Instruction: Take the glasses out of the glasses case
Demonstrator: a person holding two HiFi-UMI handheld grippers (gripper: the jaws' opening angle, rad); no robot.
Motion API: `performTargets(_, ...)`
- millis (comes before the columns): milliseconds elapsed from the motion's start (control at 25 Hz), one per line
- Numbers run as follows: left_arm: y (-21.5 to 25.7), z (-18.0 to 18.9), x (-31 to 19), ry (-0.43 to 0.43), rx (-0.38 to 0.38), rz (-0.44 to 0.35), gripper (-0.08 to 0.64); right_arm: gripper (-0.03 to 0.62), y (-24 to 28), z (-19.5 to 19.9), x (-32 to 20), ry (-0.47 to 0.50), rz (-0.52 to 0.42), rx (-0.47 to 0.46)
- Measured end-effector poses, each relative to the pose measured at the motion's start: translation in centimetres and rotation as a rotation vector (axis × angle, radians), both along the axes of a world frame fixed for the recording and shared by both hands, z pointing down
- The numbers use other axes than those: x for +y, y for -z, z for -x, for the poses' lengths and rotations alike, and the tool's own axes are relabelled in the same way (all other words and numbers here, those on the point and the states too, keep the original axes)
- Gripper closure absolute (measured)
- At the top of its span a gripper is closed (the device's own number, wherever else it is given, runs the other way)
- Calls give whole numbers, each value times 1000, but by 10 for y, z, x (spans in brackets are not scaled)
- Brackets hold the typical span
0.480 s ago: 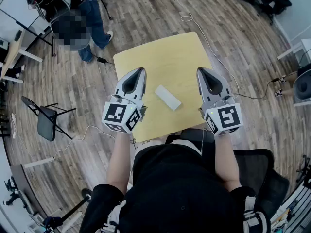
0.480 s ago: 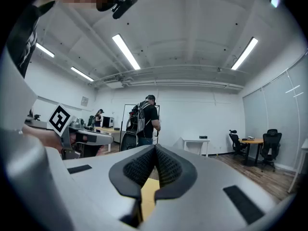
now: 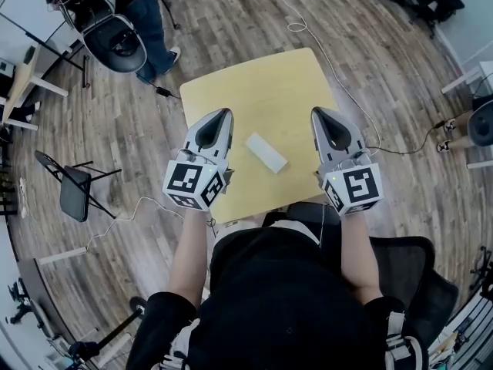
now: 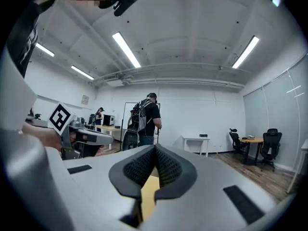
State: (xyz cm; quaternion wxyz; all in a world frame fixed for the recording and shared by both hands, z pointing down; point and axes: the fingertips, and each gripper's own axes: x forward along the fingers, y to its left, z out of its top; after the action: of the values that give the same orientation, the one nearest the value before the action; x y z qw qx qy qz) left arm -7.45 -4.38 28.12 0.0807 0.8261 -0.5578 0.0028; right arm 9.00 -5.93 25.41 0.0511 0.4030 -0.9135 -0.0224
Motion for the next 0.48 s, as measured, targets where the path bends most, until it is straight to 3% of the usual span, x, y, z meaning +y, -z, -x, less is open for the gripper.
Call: performTargets(480,-34,4,6,-4,5,75,535,574,-47,21,3,36,75,57)
